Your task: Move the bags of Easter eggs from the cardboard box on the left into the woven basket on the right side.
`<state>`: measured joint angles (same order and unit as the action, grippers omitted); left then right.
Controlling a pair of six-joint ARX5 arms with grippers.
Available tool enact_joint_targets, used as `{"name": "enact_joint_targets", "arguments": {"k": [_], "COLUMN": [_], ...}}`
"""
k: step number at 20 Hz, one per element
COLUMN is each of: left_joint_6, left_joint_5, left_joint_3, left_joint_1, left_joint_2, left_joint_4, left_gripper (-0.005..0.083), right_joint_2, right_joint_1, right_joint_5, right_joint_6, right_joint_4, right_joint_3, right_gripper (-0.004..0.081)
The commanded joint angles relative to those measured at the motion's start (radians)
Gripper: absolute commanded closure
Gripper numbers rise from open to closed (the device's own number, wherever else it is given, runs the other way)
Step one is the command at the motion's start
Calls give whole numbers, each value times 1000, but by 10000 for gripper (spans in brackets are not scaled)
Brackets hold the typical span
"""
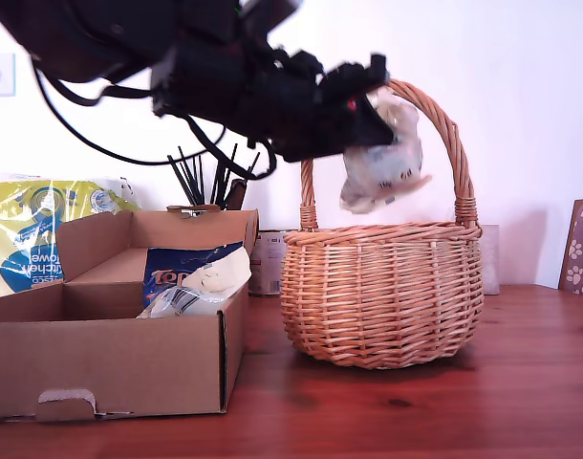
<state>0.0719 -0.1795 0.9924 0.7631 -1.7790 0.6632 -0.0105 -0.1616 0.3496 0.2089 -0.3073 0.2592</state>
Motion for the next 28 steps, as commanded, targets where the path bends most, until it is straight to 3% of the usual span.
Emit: {"name": "enact_joint_targets", "arguments": {"k": [1,6,10,15,22,25,28], "left_joint_6": [-5,-31,-31,-31,-47,-57,-94], "left_joint_5": [24,85,95,142,151,150,144], "left_joint_3": [17,92,95,116,279,316,316], "left_joint_1": [-1,-1,-1,5,6,6,5], "left_joint_2": [-55,-110,-111,-111,-87,-44,18], "left_joint_4": [-33,-181,-199,-244,-521,-679,-857], "left_gripper": [581,578,567,351,350,466,789], "right_joint_2": [-3,-3,-3,-3,-3,-3,-3], "right_joint_1": [-2,-2,-2,-2,-2,-2,-2], "right_joint_5": [0,0,0,0,0,0,0], "right_joint_6": [-2,-2,-2,-2,-2,-2,-2], "right_joint_4": [10,10,10,10,10,10,10], "right_joint_3": [1,1,1,1,1,1,1], "right_gripper": [782,782,782,782,782,782,782]}}
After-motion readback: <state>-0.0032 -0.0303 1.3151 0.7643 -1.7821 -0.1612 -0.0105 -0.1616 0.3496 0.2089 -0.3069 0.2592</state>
